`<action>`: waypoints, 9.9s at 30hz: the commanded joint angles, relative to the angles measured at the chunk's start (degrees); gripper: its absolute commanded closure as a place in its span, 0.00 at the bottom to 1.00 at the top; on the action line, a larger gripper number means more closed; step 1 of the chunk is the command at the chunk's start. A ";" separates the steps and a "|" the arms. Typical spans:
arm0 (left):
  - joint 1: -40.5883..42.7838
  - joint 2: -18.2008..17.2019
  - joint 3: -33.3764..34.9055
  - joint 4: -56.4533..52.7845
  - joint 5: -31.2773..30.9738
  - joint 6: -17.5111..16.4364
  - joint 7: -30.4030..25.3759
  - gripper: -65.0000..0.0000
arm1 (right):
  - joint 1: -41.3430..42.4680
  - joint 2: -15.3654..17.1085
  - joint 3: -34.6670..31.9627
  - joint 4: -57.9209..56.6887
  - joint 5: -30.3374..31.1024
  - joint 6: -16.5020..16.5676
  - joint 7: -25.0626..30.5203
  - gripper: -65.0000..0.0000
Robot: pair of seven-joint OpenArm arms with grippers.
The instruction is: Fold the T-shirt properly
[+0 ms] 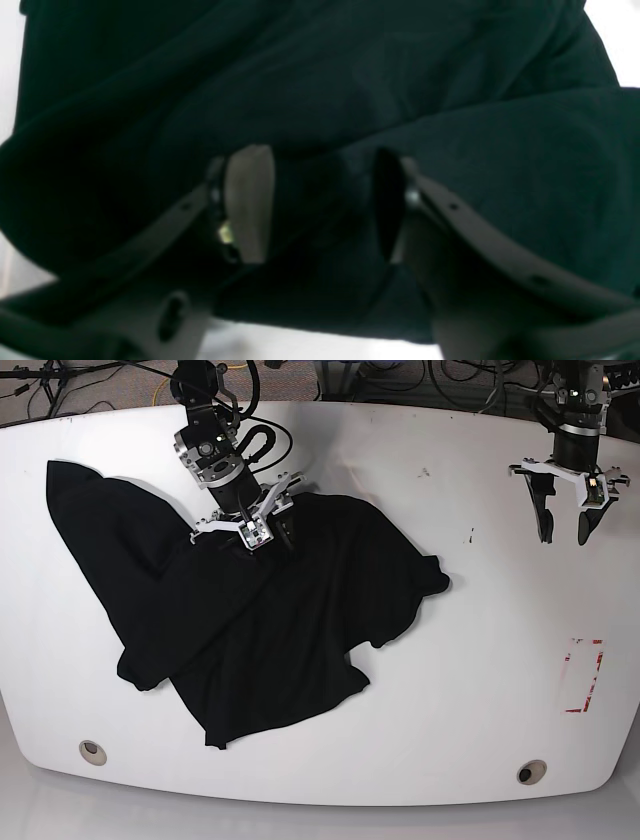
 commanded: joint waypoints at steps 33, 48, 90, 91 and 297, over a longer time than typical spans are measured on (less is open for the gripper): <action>1.48 -0.90 -1.64 0.74 0.03 0.31 -2.98 0.48 | 2.71 3.52 -8.97 8.91 1.00 0.47 -6.09 0.37; 1.71 -0.65 -1.61 0.83 0.25 0.31 -3.27 0.48 | 6.86 2.84 -18.59 5.85 5.44 3.97 -7.95 0.37; 2.85 -0.39 -1.95 1.36 0.30 0.24 -2.93 0.48 | 20.24 2.70 -27.45 -6.88 4.23 5.33 -9.95 0.43; 2.80 -0.33 -1.92 1.23 0.35 0.30 -2.93 0.48 | 20.70 2.78 -27.54 -7.24 4.22 5.32 -10.02 0.44; -2.27 -0.19 -5.53 0.93 0.21 -0.60 -5.06 0.48 | 47.68 -0.27 -29.63 -36.22 9.97 5.25 -2.96 0.99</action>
